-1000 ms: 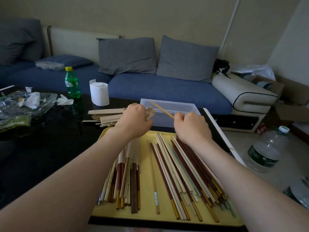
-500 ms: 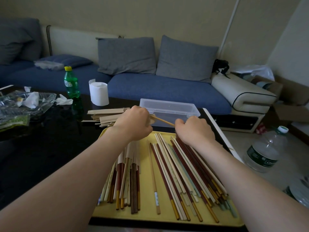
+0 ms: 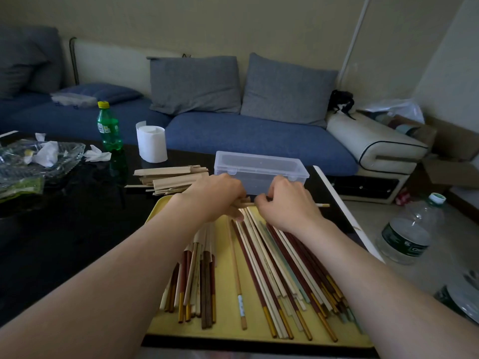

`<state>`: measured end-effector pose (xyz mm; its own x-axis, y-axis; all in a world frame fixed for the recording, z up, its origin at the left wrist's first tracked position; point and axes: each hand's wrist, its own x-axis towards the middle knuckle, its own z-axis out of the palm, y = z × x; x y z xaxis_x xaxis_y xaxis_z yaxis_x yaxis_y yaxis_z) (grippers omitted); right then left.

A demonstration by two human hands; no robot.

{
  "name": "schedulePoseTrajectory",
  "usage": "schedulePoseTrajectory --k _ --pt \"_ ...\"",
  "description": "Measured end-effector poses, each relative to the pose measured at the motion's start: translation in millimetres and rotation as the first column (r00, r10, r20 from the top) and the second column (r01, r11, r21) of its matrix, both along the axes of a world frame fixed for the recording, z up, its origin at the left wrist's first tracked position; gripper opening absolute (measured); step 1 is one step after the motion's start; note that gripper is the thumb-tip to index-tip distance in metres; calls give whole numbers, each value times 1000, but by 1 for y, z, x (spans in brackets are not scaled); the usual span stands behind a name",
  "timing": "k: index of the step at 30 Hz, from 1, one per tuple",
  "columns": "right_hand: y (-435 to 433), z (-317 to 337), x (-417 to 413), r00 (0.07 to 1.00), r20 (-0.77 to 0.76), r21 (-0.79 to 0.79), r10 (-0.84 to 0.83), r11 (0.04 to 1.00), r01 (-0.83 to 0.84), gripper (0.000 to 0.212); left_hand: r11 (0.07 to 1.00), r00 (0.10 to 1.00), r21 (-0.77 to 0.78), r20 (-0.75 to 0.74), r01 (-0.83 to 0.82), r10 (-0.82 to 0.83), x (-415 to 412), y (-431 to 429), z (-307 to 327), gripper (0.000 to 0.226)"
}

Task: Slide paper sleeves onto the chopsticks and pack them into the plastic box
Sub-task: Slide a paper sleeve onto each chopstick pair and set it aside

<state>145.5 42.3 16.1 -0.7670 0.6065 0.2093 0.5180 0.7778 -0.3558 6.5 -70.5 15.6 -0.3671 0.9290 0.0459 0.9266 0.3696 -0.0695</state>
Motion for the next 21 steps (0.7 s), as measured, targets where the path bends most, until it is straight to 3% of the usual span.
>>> schedulePoseTrajectory --k 4,7,12,14,21 --pt "-9 -3 -5 991 -50 -17 125 992 -126 25 1000 999 20 43 -5 4 0 5 -1 57" --pt "-10 1 -5 979 -58 -63 197 978 -201 43 999 999 27 43 -32 30 -1 4 1 52" --pt "0 8 1 999 -42 66 -13 998 16 32 994 994 70 68 -85 80 -5 -2 3 37" --pt "3 8 4 998 9 32 -69 997 69 29 992 992 75 88 -99 92 -3 -2 4 36" --pt "-3 0 -1 993 74 -124 98 988 -88 28 996 998 65 25 -63 62 1 -2 6 47"
